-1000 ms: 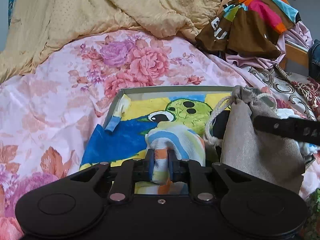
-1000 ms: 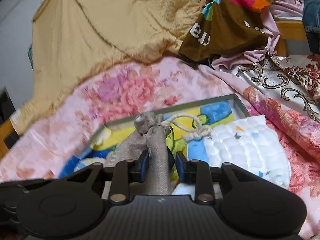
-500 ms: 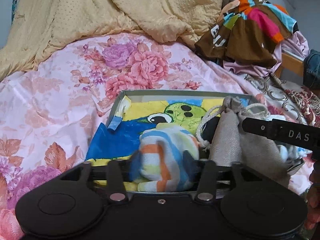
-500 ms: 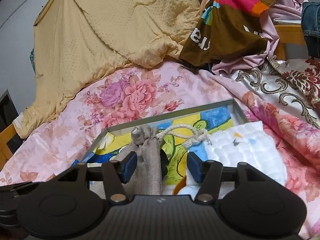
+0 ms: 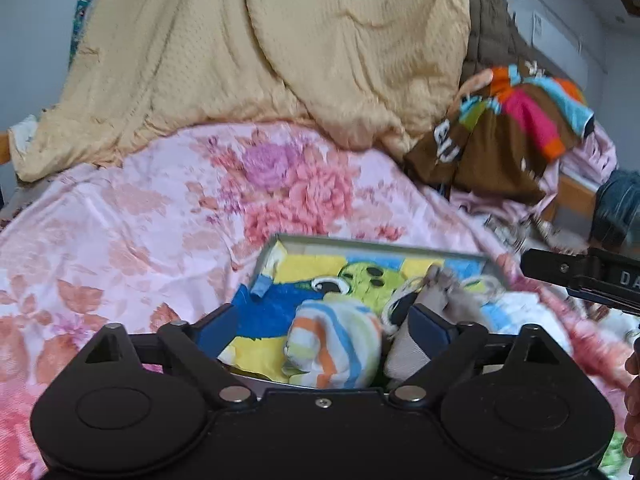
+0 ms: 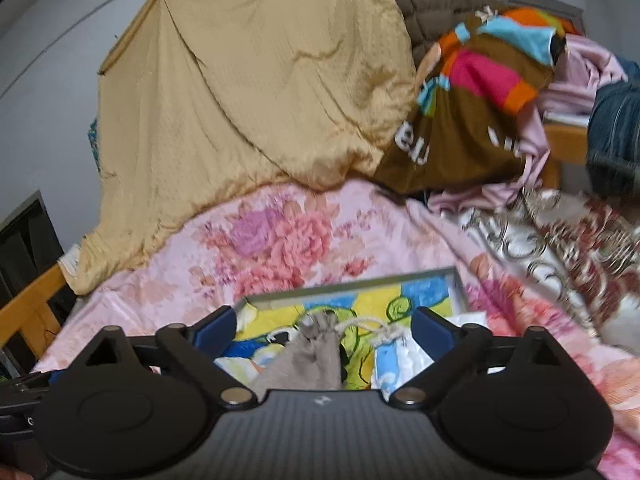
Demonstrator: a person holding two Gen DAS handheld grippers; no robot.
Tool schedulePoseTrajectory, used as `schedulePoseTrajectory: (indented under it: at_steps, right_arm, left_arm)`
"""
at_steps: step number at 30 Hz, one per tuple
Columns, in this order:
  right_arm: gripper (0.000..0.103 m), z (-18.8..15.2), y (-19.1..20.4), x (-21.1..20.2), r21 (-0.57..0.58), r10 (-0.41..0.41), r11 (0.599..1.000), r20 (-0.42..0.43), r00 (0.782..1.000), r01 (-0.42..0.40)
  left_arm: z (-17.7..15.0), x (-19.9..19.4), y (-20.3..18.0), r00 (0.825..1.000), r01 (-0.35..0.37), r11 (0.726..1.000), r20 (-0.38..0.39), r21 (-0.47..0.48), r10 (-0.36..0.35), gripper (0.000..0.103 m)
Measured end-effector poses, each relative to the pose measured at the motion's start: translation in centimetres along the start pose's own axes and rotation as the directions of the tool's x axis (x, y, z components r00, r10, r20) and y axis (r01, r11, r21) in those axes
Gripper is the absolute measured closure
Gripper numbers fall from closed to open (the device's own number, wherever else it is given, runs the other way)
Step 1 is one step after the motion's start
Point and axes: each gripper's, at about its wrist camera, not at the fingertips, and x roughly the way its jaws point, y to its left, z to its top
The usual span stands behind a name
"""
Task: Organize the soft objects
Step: 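Lift both open tools away from the tray back toward the pile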
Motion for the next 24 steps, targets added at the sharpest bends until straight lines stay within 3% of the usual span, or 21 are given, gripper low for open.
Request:
schedulePoseTrajectory:
  at_steps: [4, 11, 20, 24]
  right_arm:
    - [0.0, 0.7, 0.9, -3.6, 0.015, 0.033, 0.999, 0.021, 0.999, -0.033]
    - [0.0, 0.1, 1.7, -9.3, -0.033, 0.013, 0.999, 0.044, 0.999, -0.012]
    - [0.0, -3.8, 1.2, -16.0, -0.067, -0.023, 0.997, 0.077, 0.997, 0.028]
    - [0.0, -6.1, 1.4, -17.6, -0.09, 0.011, 0.996, 0.079, 0.997, -0.004]
  left_arm:
    - [0.8, -4.1, -0.5, 0.998, 0.001, 1.0, 0.06, -0.001, -0.001, 0.001]
    - [0.8, -11.3, -0.9, 0.995, 0.003, 1.0, 0.097, 0.004, -0.004, 0.001]
    - [-2.7, -18.2, -0.8, 0.996, 0.011, 1.0, 0.087, -0.017, -0.009, 0.001]
    - [-4.8, -20.2, -1.0, 0.997, 0.01, 1.0, 0.076, -0.023, -0.008, 0.001]
